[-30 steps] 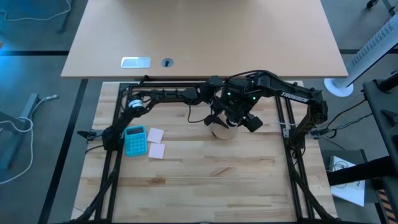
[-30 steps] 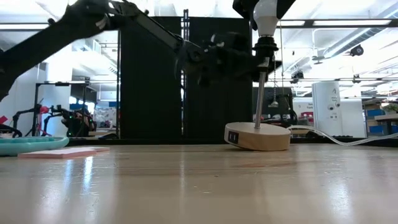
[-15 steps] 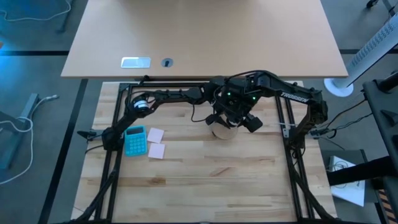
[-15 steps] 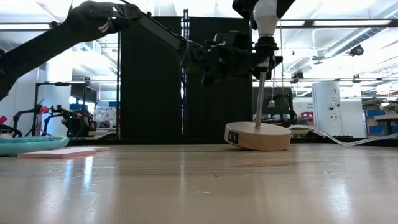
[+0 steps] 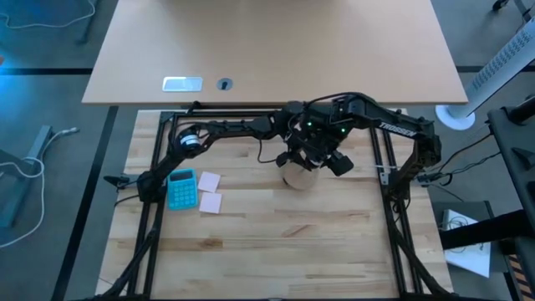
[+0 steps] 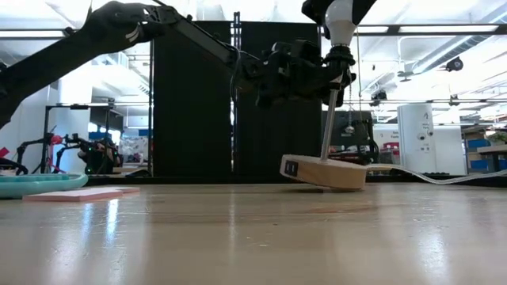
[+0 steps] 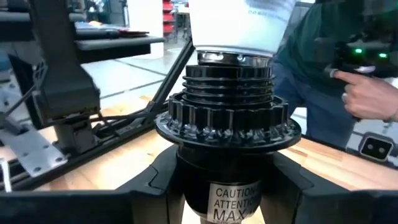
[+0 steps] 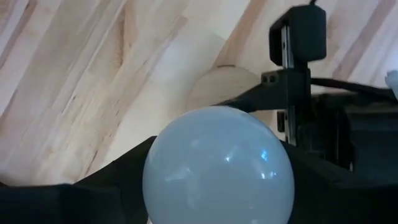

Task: Screw lightbulb
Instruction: Remove the lightbulb from the lamp

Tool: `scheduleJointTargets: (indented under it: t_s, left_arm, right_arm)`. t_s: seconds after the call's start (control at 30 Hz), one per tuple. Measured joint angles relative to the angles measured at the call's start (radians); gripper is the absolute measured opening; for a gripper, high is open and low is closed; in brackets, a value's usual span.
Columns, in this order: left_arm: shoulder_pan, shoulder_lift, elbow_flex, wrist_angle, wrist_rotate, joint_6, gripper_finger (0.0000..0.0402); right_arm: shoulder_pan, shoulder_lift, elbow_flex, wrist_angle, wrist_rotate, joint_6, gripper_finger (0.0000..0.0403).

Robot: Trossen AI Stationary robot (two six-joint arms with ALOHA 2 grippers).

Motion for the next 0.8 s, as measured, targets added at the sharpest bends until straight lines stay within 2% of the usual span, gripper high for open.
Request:
scheduleJointTargets:
  t_s: [0.13, 0.33, 0.53, 0.7, 0.8]
  left_arm:
    - [0.005, -0.036, -0.002, -0.063, -0.056, -0.017, 0.0138]
    - [0.006, -0.132, -0.031, -0.193, -0.229, 0.038, 0.0138]
    - [0.0, -0.18, -0.038, -0.242, -0.391, 0.062, 0.0138]
    - [-0.011, -0.204, -0.038, -0.27, -0.442, 0.064, 0.0138]
    - [-0.018, -0.214, -0.041, -0.285, -0.422, 0.077, 0.0138]
  right_arm:
    - [-0.005, -0.017, 0.004, 0.001, 0.032, 0.054, 0.0257]
    - [-0.026, -0.056, 0.006, 0.013, 0.073, 0.143, 0.0258]
    - [-0.045, -0.068, 0.019, 0.014, 0.087, 0.234, 0.0255]
    - [-0.05, -0.086, 0.033, 0.013, 0.082, 0.235, 0.026]
    - [-0.049, -0.094, 0.037, 0.014, 0.07, 0.132, 0.0254]
